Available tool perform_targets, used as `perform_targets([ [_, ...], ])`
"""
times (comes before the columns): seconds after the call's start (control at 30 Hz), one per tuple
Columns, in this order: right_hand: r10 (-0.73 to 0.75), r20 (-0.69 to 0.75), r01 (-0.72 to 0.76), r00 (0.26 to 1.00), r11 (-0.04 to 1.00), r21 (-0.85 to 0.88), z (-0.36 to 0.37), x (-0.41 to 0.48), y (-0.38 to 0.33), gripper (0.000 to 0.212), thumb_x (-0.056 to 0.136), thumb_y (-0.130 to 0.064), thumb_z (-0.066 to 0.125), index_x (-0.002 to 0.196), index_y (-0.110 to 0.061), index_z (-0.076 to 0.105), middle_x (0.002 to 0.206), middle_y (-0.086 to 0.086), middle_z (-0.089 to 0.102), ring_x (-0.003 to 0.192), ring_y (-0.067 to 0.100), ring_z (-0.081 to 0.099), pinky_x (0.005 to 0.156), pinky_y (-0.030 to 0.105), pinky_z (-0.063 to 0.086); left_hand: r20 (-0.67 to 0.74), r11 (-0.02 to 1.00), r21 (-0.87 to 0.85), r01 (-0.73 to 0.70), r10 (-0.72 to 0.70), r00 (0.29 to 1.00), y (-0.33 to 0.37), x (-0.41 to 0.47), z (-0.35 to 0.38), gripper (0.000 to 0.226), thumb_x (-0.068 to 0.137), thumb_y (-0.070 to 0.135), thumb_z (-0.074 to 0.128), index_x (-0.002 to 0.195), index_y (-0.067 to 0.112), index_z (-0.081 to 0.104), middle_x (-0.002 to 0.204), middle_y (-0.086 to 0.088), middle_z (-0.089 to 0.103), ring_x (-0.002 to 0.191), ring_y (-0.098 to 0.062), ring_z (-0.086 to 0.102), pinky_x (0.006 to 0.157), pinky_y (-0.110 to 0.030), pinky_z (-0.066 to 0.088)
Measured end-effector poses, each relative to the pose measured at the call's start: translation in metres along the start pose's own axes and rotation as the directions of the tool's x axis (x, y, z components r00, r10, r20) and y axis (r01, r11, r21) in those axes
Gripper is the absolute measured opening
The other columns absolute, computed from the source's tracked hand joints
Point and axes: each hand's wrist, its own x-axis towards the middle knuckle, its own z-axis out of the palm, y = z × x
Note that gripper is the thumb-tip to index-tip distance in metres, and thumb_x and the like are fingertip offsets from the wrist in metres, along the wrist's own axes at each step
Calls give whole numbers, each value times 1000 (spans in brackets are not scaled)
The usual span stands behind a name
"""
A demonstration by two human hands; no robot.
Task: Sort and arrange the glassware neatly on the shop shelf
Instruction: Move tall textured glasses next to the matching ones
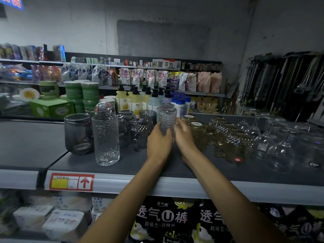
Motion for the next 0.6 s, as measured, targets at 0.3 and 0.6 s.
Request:
perform_targets([
  [0.3,-92,50,99,995,981,-166,-2,-8,-4,46,104,-5,51,145,-25,41,133,-12,55,121,7,54,99,15,44,-53,800,450,-397,468,882,27,14,-17,47,101,20,54,147,27,50,135,-5,58,115,-27,61,82,-44,57],
  [0.6,-67,-22,44,998,838,-545,7,-6,13,43,93,-20,68,133,-14,54,134,13,62,123,31,59,105,39,47,210,527,684,-505,521,827,30,50,-18,49,99,18,64,146,30,55,143,-1,55,129,-28,49,88,-44,57],
])
